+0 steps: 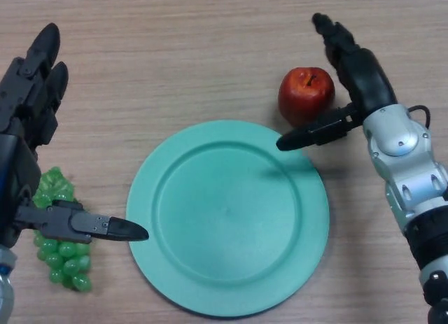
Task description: Pick up the red apple and place it on the plate
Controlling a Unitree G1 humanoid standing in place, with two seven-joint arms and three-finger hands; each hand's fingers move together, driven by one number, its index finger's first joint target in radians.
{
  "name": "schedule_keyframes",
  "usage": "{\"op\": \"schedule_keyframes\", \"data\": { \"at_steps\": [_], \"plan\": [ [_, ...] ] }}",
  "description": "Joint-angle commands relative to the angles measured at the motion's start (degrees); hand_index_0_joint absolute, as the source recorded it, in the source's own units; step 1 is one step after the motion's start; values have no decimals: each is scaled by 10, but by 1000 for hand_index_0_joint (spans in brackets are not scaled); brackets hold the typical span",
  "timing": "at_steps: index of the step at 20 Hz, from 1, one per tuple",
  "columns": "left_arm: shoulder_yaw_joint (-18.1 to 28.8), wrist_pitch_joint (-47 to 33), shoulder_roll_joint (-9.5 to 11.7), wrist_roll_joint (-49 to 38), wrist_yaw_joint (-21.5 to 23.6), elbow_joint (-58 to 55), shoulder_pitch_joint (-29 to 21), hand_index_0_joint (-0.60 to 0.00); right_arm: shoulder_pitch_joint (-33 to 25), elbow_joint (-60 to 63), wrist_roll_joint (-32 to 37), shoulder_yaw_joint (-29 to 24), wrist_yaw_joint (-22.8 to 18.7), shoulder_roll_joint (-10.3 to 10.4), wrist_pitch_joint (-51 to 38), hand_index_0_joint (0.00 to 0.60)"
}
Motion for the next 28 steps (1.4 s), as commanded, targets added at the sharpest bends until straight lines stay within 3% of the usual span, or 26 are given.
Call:
{"op": "schedule_keyframes", "data": {
  "at_steps": [1, 4, 7, 10, 14, 20, 24, 27, 28],
  "plan": [
    [40, -73, 17, -27, 19, -33, -11, 0, -49, -7, 8, -15, -15, -6, -97, 598],
    [5, -83, 5, -5, 10, -28, 12, 0, -48, 6, -2, 4, -55, -6, -98, 600],
    [-4, -81, -1, -6, 8, -37, 23, 0, -30, -38, 22, -1, -66, -6, -79, 600],
    [5, -83, -1, -11, 8, -39, 23, 0, 16, -159, 110, 16, -74, -6, -31, 600],
    [16, -78, 3, -34, 19, -50, 3, 0, 104, -330, 125, 83, -90, -6, 22, 600],
    [29, -57, 16, -47, 17, -74, -12, 0, 242, -446, 20, 179, -110, -6, 32, 600],
    [29, -7, 16, -57, 18, -121, -13, 0, 262, -414, -5, 212, -128, -6, 5, 600],
    [28, 0, 15, -59, 18, -138, -16, 0, 266, -409, -18, 228, -140, -6, 51, 600],
    [28, -1, 14, -59, 18, -138, -15, 0, 267, -410, -15, 229, -137, -6, 54, 502]
  ]
}}
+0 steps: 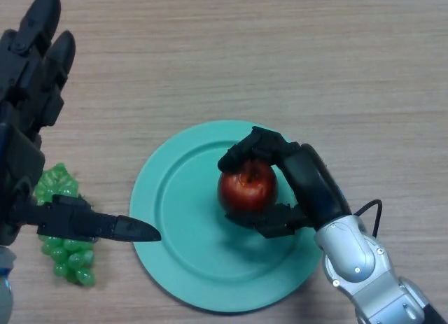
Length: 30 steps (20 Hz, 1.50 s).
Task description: Pick up the red apple and place it on the plate
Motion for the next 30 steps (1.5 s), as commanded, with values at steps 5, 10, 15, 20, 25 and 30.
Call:
{"op": "schedule_keyframes", "data": {
  "at_steps": [5, 10, 15, 20, 25, 30],
  "plan": [
    [25, -25, 12, -34, 15, -41, -4, 0, -9, -106, 68, -2, 55, 0, 65, 0],
    [32, -28, 18, -29, 25, -32, -18, 0, -11, -298, 286, -72, 35, 0, 194, 0],
    [28, -38, 23, -15, 19, -17, -25, 0, 53, -445, 388, -255, 73, -2, 243, 0],
    [24, -52, 22, -19, 20, 10, -31, 0, 128, -526, 372, -326, 151, -42, 232, 0],
    [9, -12, 30, -11, 44, 8, -56, 0, 148, -508, 231, -296, 218, -26, 139, 0],
    [3, -13, 35, 1, 44, 27, -70, 0, 156, -525, 256, -302, 191, -22, 121, 0]
  ]
}}
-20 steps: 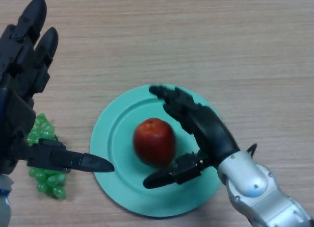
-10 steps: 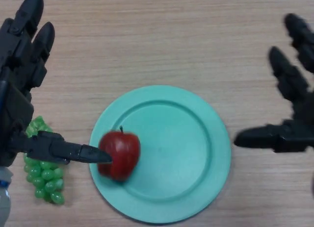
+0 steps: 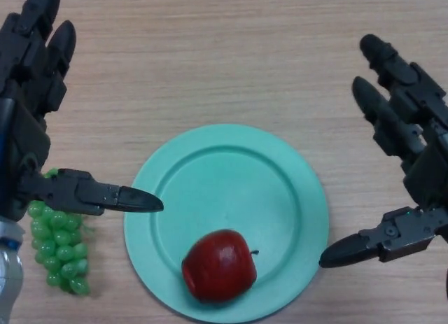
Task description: Pick up the red apple and place it on the plate
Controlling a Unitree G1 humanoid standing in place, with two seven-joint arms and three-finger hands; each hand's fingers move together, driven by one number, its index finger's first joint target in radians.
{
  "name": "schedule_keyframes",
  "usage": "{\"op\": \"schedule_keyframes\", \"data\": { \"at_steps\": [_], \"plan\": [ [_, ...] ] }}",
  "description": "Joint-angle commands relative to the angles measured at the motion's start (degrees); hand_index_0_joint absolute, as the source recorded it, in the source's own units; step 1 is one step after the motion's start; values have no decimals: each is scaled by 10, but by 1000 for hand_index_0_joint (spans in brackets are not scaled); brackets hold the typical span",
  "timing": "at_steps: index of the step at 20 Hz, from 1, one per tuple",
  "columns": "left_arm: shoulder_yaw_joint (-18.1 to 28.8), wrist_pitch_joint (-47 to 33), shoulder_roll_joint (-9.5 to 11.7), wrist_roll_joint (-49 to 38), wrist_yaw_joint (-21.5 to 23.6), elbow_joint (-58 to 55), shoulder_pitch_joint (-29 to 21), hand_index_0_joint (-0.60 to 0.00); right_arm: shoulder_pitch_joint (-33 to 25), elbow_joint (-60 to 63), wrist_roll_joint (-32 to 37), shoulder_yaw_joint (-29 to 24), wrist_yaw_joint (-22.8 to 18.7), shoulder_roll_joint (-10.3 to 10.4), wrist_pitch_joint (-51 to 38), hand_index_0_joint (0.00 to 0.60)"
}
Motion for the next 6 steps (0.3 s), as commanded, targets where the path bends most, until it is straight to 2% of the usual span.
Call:
{"op": "schedule_keyframes", "data": {
  "at_steps": [1, 3, 6],
  "plan": [
    [18, -56, 20, 15, -2, -19, -16, 0, -11, -36, 24, -25, -17, -3, -108, 0],
    [27, -61, 20, 10, -7, -18, -10, 0, -11, -33, 22, -33, -23, -3, -115, 0],
    [24, -58, 23, 18, -10, -20, -14, 0, -15, -54, 63, -56, -25, -7, -85, 0]
  ]
}}
